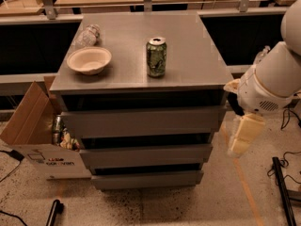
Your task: Open top drawer
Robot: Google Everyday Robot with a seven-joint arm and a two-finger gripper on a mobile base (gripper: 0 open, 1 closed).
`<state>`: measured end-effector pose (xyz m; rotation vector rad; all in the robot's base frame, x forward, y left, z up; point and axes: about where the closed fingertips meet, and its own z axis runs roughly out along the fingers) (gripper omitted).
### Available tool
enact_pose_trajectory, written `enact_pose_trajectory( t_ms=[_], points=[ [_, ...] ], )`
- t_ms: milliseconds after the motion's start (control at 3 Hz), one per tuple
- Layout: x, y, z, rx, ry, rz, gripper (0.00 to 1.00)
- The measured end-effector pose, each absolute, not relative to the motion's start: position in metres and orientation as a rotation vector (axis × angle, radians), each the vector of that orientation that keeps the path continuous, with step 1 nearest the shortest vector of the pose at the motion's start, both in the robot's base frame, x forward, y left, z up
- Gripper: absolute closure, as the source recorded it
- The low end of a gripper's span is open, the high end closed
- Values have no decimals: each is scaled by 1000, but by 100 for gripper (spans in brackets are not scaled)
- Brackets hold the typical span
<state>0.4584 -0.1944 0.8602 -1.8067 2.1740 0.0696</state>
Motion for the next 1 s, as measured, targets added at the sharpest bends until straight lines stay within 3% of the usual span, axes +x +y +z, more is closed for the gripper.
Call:
enact_pose_trajectory(
  t_ms=[1000],
  points=[
    [500, -158, 810, -1738, 2093, 148, 0]
  ],
)
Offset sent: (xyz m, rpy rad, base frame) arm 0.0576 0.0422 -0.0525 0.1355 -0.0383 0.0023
